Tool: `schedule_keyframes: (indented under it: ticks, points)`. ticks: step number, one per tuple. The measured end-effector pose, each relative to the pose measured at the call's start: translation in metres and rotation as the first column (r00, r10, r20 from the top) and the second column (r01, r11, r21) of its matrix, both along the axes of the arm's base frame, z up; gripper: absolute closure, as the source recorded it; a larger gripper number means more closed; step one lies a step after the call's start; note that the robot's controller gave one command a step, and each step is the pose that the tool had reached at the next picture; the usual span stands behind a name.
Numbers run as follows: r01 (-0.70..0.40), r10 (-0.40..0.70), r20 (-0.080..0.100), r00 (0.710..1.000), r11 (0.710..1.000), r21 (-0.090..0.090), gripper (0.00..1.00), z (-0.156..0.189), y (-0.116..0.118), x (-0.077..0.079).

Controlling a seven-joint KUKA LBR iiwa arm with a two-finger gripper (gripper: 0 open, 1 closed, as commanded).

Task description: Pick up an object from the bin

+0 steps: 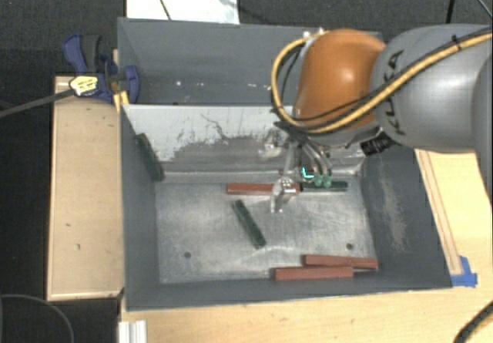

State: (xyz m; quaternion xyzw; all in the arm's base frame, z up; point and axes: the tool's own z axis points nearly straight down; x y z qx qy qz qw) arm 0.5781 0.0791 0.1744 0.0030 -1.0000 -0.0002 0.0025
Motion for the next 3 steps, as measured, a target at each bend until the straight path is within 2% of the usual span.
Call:
schedule_keyframes:
  ticks: [1,2,3]
  points:
    - [0.002,-0.002,0.008,1.0,1.0,0.001,0.0,0.004,0.0,0.002]
    - [0.07,-0.07,0.032,0.997,0.998,0.006,1.0,-0.096,-0.01,0.01]
    - [0.071,-0.071,0.003,0.997,0.997,0.002,0.0,-0.099,-0.01,0.003]
